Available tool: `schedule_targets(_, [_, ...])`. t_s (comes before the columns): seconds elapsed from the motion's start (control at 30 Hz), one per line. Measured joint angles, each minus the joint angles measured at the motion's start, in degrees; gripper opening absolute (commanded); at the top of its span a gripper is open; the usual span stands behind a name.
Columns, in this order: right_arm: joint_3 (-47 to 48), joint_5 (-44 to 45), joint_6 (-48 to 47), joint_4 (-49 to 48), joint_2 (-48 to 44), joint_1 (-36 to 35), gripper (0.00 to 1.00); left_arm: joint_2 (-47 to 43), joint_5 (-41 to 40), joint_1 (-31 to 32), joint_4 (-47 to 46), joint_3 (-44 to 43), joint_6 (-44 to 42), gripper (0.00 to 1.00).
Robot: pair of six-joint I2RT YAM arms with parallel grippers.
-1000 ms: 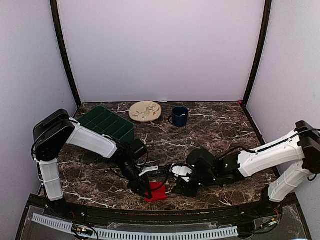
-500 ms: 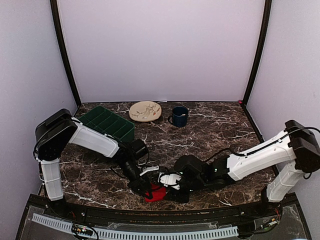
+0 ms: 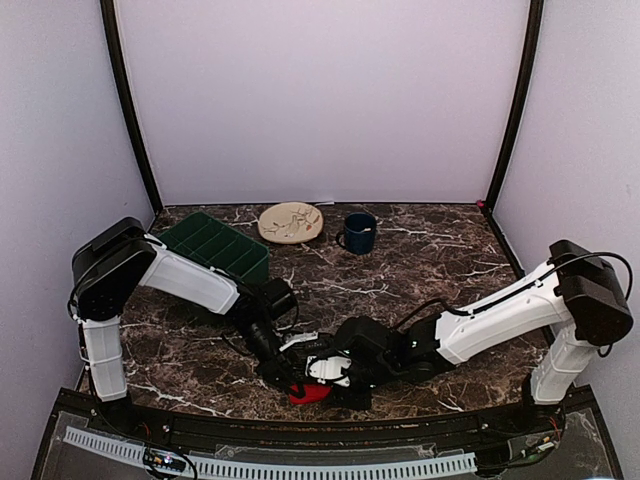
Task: Roll the socks
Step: Roll the sock at the center of the board.
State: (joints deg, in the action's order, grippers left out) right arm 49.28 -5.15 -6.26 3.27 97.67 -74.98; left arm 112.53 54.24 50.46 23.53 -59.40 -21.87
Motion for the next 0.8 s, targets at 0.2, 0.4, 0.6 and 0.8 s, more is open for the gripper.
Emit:
schedule_targets(0.2, [0.61,0.07,-1.09,-0.07,1.09,0.0,0.38,0.13,0.09,0.0,0.37,-0.2,-0.13,0.14])
schedule_targets(0.4, [0.96,0.13,-1.97,-0.28,2.12,0.0,0.21,0.17,0.24,0.0,0.42,-0.2,-0.24,0.15])
schedule_targets(0.6, [1.14,0.07,-2.01,-0.33,2.64,-0.02,0.07,0.17,0.24,0.0,0.44,-0.2,-0.22,0.22])
schedule_targets(0.8, [1.14,0.09,-1.81,-0.35,2.64,-0.02,0.02,0.17,-0.11,0.0,0.57,-0.28,1.57,0.3])
